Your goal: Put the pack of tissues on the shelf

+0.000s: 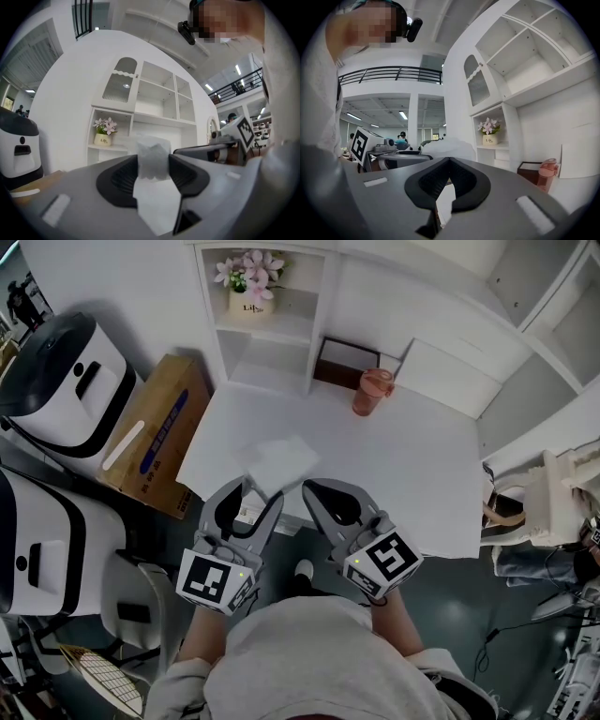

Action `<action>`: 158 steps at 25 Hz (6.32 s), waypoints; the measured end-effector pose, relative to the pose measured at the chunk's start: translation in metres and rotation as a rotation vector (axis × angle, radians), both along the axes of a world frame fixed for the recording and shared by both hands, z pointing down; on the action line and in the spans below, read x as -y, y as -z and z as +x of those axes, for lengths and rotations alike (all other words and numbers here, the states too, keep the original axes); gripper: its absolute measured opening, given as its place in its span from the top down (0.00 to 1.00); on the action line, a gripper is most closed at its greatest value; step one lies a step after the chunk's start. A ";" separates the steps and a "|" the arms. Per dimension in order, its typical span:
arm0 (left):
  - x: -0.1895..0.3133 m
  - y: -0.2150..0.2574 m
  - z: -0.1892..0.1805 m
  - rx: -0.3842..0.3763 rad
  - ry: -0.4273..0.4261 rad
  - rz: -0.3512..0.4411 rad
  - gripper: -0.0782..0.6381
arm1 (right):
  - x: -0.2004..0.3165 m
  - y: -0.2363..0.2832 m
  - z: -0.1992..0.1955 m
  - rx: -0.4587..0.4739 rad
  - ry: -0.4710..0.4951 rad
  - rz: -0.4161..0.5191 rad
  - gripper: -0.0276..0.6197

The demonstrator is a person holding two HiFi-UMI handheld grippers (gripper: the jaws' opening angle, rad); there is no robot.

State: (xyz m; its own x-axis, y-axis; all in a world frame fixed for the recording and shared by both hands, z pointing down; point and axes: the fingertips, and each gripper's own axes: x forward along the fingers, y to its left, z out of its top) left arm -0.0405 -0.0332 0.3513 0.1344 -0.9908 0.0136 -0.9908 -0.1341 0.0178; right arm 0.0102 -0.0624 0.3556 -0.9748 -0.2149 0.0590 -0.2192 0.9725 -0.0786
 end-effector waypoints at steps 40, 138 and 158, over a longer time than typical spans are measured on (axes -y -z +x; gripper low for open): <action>0.094 0.002 -0.057 -0.023 -0.079 -0.014 0.61 | 0.092 -0.003 -0.045 0.021 -0.115 -0.045 0.95; 0.364 -0.022 -0.176 0.073 -0.099 -0.058 0.61 | 0.224 -0.019 -0.091 -0.061 -0.579 -0.090 0.95; 0.352 -0.015 -0.188 0.051 -0.088 -0.048 0.52 | 0.215 -0.015 -0.097 -0.064 -0.535 -0.082 0.95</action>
State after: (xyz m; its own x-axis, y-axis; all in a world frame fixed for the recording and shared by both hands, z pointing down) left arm -0.2288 -0.3851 0.3664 0.2189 -0.9732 0.0702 -0.9750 -0.2211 -0.0240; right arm -0.0872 -0.2772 0.3702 -0.7248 -0.6719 0.1524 -0.6884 0.7154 -0.1198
